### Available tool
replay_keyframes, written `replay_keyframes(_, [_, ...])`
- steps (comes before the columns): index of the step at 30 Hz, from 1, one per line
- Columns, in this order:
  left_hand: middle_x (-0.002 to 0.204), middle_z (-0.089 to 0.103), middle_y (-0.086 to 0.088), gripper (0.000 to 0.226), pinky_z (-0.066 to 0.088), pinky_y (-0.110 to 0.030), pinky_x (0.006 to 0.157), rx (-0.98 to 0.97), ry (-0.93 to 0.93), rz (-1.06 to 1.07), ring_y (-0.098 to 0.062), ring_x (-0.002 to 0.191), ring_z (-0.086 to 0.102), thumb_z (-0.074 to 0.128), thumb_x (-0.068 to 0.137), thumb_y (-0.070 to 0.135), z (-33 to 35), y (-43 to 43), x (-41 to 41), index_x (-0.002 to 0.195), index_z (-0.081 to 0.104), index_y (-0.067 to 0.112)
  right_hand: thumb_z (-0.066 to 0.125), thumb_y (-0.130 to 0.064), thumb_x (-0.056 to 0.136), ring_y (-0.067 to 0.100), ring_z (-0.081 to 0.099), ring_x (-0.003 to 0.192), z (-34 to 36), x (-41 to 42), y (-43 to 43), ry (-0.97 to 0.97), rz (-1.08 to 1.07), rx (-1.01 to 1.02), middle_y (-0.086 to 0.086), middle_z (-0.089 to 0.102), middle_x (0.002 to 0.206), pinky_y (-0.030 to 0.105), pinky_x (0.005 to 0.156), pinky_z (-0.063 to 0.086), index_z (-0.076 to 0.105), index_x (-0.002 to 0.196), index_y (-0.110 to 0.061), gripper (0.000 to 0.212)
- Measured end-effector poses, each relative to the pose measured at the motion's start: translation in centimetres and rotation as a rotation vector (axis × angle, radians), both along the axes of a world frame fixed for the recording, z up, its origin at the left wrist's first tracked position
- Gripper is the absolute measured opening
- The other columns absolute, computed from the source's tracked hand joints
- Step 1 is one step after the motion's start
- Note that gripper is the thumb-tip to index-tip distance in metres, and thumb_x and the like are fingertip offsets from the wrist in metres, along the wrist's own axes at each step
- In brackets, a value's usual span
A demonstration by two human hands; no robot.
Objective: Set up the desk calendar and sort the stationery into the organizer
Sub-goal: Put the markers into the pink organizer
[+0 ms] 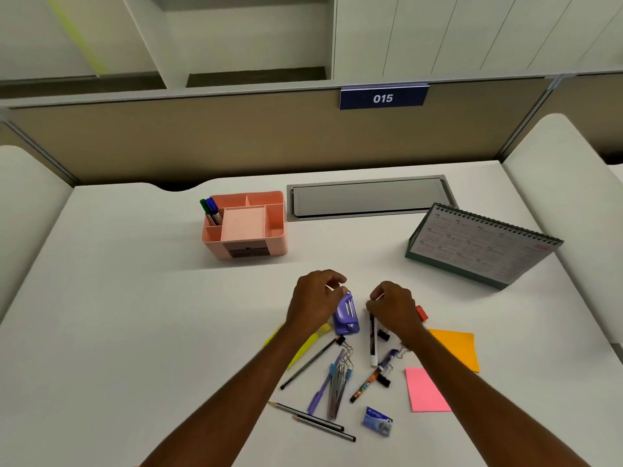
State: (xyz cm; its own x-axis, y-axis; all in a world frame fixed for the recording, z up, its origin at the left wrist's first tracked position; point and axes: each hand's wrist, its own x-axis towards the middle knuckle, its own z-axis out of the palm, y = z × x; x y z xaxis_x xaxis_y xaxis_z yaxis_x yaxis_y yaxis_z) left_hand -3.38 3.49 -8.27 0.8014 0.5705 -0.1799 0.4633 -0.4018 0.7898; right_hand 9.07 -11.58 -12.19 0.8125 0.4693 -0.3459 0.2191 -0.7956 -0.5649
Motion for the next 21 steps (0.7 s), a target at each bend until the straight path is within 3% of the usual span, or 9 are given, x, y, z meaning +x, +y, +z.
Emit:
replay_keyframes(5, [0.095, 0.077, 0.008, 0.027, 0.06, -0.033, 0.087, -0.178, -0.018, 0.002, -0.007, 0.085, 0.073, 0.082, 0.084, 0.027, 0.9, 0.5, -0.6, 0.11, 0.077, 0.025, 0.079, -0.017, 0.082, 0.023, 0.071, 0.077, 4.4, 0.5, 0.9, 0.082, 0.052, 0.189, 0.0, 0.072, 0.084, 0.041, 0.074, 0.061, 0.069, 0.087, -0.02, 0.012])
replay_keyframes(9, [0.099, 0.079, 0.003, 0.037, 0.061, -0.029, 0.087, -0.316, -0.081, -0.047, -0.008, 0.087, 0.076, 0.087, 0.078, 0.017, 2.1, 0.5, -1.0, 0.113, 0.076, 0.021, 0.079, -0.014, 0.084, 0.022, 0.073, 0.079, 7.4, -0.2, 2.8, 0.123, 0.125, 0.366, 0.001, 0.075, 0.084, 0.041, 0.077, 0.064, 0.072, 0.091, -0.021, 0.012])
replay_keyframes(12, [0.093, 0.079, 0.004, 0.035, 0.059, -0.024, 0.082, -0.265, -0.123, -0.004, -0.005, 0.082, 0.075, 0.086, 0.078, 0.015, 2.9, 1.0, -1.3, 0.111, 0.076, 0.021, 0.08, -0.013, 0.085, 0.02, 0.073, 0.081, 8.8, -1.0, 4.2, 0.142, 0.138, 0.461, 0.001, 0.076, 0.086, 0.036, 0.076, 0.063, 0.074, 0.095, -0.019, 0.013])
replay_keyframes(17, [0.088, 0.079, 0.001, 0.04, 0.063, -0.041, 0.085, -0.197, -0.202, 0.078, -0.014, 0.081, 0.076, 0.083, 0.082, 0.017, 3.9, 3.3, -2.3, 0.12, 0.073, 0.023, 0.077, -0.014, 0.089, 0.022, 0.075, 0.077, 10.0, -2.0, 5.3, 0.181, 0.137, 0.571, 0.005, 0.077, 0.085, 0.034, 0.075, 0.064, 0.074, 0.104, -0.016, 0.015])
replay_keyframes(21, [0.09, 0.076, -0.005, 0.044, 0.064, -0.04, 0.082, -0.138, -0.275, 0.161, -0.017, 0.079, 0.076, 0.08, 0.087, 0.015, 5.8, 6.6, -3.3, 0.128, 0.068, 0.026, 0.075, -0.014, 0.092, 0.025, 0.076, 0.078, 9.7, -2.7, 4.6, 0.226, 0.1, 0.57, 0.007, 0.077, 0.085, 0.033, 0.075, 0.064, 0.074, 0.104, -0.016, 0.013])
